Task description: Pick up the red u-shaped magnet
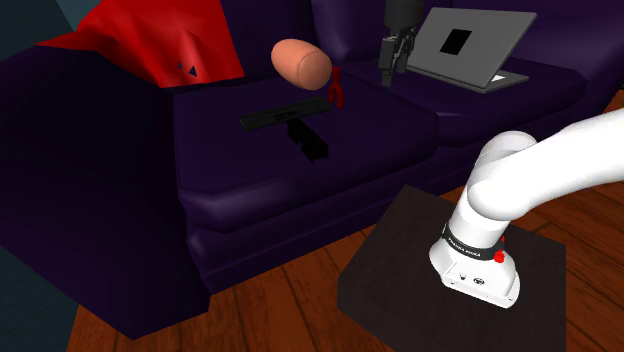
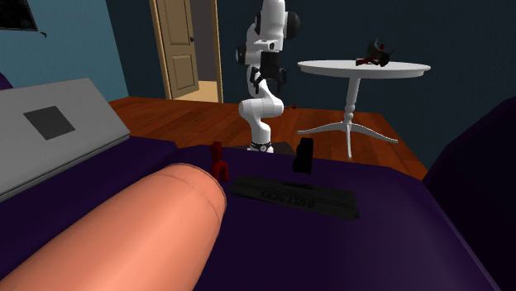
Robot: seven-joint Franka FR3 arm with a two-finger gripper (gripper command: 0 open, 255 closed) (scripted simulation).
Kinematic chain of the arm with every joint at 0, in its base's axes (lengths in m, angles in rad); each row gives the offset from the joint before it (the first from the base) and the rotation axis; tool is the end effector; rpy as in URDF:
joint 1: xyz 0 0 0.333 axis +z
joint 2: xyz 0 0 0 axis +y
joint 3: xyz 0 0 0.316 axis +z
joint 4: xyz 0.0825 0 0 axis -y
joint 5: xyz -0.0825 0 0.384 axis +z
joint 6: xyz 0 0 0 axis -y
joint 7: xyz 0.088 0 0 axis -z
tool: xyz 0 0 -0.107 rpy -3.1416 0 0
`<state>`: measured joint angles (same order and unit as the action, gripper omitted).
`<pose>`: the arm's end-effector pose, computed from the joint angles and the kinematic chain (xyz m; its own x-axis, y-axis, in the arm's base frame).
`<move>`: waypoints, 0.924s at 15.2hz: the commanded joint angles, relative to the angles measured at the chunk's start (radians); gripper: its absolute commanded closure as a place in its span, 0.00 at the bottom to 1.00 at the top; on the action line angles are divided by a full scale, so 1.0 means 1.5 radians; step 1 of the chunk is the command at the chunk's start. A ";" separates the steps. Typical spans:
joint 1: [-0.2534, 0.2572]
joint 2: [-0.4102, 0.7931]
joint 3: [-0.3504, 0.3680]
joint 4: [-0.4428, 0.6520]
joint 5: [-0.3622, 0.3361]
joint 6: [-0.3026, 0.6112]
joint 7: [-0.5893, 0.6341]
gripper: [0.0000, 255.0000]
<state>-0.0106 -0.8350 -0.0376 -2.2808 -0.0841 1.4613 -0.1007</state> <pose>0.2807 -0.0281 0.6303 0.9984 0.0551 0.0096 0.0544 -0.9969 0.0568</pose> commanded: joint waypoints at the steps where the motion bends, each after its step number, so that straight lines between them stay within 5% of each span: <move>1: 0.000 0.000 0.000 0.000 0.000 0.000 0.000 0.00; 14: -0.042 0.333 -0.065 0.181 0.008 0.123 0.037 0.00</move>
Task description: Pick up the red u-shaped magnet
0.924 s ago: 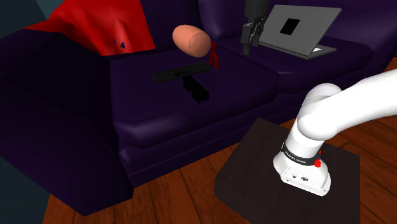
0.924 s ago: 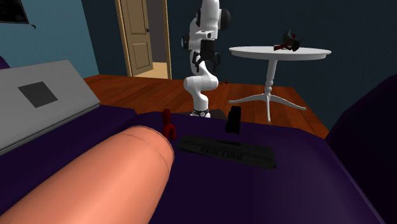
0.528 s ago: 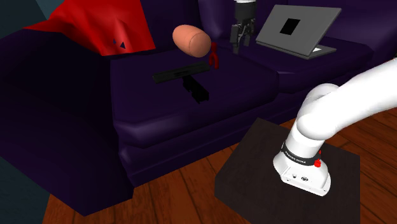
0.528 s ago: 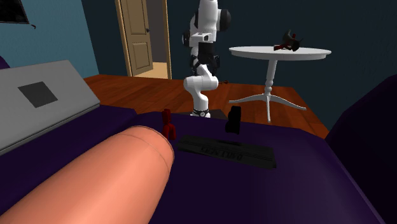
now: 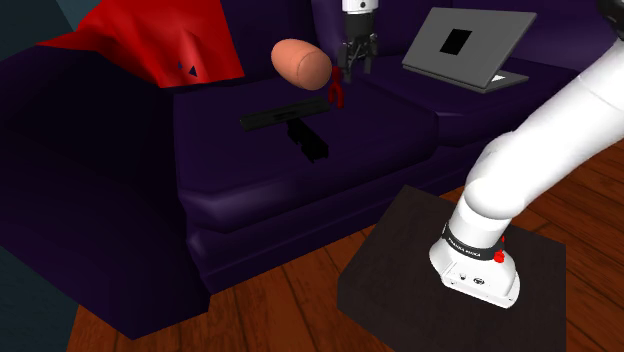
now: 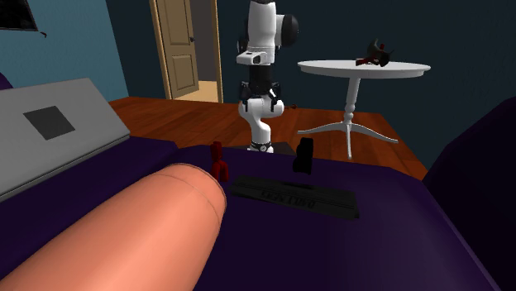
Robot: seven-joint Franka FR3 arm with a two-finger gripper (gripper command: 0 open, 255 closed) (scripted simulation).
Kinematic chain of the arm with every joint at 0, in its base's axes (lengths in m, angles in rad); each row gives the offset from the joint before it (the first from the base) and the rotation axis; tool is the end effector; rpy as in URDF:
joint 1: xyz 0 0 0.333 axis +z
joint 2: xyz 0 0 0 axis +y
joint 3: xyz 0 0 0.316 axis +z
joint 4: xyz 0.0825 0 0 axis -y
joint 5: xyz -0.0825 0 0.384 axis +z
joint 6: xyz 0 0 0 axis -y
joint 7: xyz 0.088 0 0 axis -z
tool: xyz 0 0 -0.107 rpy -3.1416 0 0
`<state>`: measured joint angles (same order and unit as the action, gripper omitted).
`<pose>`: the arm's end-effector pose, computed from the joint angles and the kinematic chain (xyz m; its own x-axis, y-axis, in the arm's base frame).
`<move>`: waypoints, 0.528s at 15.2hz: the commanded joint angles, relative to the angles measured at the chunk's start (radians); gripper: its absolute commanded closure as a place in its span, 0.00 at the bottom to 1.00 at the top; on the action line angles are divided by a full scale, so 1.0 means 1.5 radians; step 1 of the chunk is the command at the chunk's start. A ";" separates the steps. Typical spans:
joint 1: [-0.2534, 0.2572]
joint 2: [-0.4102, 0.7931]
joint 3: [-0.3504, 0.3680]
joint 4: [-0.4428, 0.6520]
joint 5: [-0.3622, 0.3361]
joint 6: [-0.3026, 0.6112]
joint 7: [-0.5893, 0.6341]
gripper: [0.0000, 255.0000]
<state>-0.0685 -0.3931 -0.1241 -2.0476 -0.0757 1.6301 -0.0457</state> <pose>0.4199 -0.0983 0.5959 0.9909 -0.1313 -0.0283 -0.1306 -0.9911 0.0267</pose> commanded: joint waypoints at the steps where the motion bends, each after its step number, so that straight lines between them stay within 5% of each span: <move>1: -0.006 0.065 -0.012 0.045 0.006 0.015 0.002 0.00; 8: -0.029 0.251 -0.050 0.205 0.040 0.023 0.006 0.00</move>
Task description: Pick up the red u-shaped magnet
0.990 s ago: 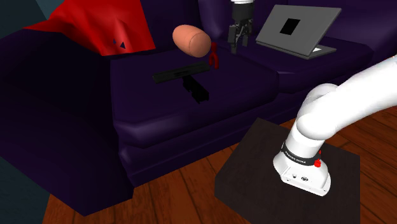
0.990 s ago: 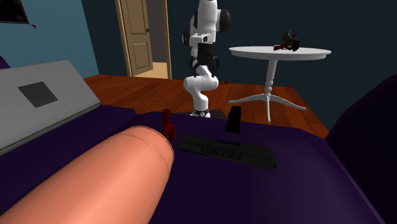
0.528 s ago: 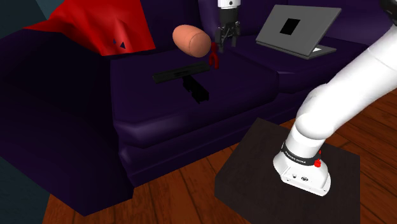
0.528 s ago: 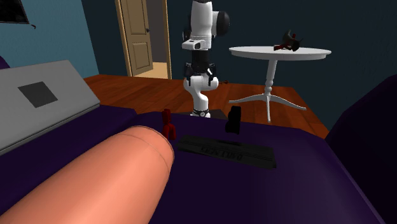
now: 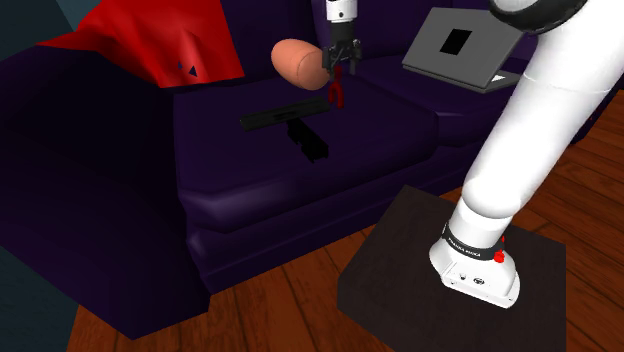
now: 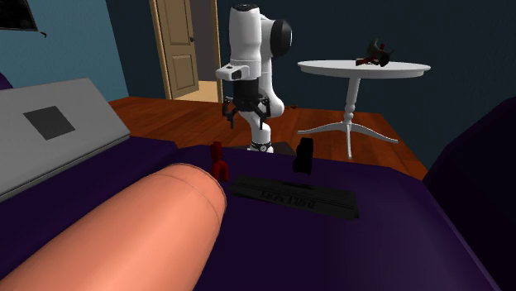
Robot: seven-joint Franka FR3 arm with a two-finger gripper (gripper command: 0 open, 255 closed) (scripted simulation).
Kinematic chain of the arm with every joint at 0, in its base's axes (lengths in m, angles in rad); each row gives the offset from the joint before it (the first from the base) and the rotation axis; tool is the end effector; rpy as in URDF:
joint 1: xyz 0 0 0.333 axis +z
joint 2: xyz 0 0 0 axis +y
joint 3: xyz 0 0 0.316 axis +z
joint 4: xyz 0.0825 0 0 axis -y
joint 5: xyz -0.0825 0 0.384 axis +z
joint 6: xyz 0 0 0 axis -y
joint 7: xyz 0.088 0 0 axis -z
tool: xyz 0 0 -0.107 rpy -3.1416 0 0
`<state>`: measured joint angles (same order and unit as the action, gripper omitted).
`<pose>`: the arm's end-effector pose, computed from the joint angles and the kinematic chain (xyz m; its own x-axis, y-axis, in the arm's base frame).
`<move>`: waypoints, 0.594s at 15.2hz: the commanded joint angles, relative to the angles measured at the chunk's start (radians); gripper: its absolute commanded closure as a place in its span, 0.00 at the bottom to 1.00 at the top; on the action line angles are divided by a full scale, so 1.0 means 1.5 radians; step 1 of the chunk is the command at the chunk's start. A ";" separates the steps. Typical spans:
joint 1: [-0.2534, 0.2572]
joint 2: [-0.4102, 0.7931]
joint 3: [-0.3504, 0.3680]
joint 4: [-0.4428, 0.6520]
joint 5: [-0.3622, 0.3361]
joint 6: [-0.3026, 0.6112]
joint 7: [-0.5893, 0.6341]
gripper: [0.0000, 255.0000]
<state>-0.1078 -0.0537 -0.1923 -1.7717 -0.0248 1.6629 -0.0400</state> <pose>0.5141 -0.1640 0.5660 0.9656 -0.2537 -0.0566 -0.2534 -0.9673 0.0120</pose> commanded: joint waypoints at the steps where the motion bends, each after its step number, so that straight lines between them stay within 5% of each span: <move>1: -0.008 0.052 -0.009 0.047 0.012 -0.001 0.002 0.00; 9: -0.064 0.291 -0.038 0.314 0.077 -0.057 0.005 0.00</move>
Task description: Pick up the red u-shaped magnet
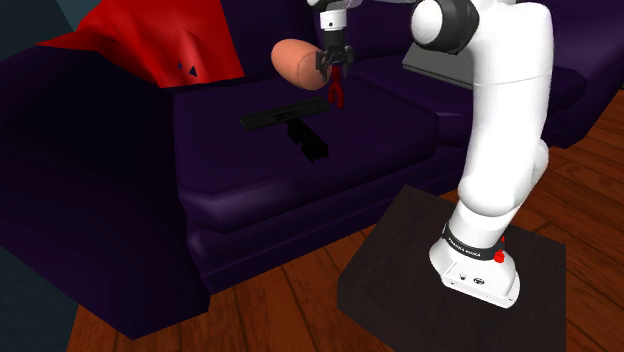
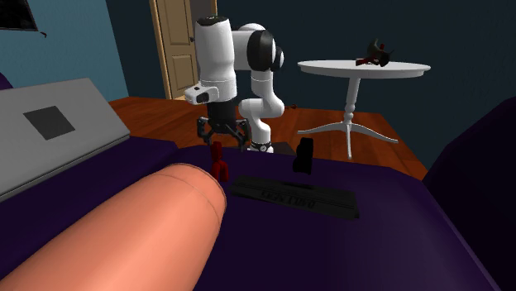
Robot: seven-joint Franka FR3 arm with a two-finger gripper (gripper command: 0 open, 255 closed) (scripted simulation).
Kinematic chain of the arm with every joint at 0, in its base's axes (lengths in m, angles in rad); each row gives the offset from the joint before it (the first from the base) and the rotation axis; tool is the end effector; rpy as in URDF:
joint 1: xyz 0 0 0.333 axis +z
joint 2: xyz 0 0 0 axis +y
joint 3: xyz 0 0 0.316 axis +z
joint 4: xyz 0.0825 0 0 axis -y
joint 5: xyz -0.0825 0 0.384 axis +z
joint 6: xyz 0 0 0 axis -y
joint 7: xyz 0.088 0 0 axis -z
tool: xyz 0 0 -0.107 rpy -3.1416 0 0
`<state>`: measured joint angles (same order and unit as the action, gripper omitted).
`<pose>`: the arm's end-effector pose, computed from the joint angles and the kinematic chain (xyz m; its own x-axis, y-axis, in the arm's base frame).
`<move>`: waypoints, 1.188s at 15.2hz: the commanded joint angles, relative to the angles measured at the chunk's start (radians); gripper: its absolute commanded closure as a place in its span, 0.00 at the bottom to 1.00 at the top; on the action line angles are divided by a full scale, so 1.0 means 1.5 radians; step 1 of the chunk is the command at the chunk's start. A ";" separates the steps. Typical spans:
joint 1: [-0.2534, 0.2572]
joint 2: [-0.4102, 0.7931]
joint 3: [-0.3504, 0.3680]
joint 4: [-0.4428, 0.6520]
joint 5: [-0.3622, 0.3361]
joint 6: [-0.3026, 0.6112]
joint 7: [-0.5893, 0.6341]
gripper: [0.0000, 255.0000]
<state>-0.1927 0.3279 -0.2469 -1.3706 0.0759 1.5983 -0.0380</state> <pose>0.5980 -0.2464 0.5283 0.9180 -0.3860 -0.0905 -0.3876 -0.9218 0.0000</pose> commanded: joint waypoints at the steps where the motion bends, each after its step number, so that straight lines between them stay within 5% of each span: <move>1: -0.018 0.071 -0.004 0.090 0.020 -0.027 0.006 0.00; 4: -0.050 0.165 -0.005 0.220 0.043 -0.070 0.013 0.00; 13: -0.040 0.150 -0.005 0.126 0.040 0.008 0.010 0.00; 14: -0.040 0.149 -0.005 0.126 0.040 0.007 0.010 1.00; 18: -0.040 0.149 -0.005 0.126 0.040 0.007 0.010 1.00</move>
<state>-0.2528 0.5516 -0.2537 -1.1809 0.1362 1.6091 -0.0225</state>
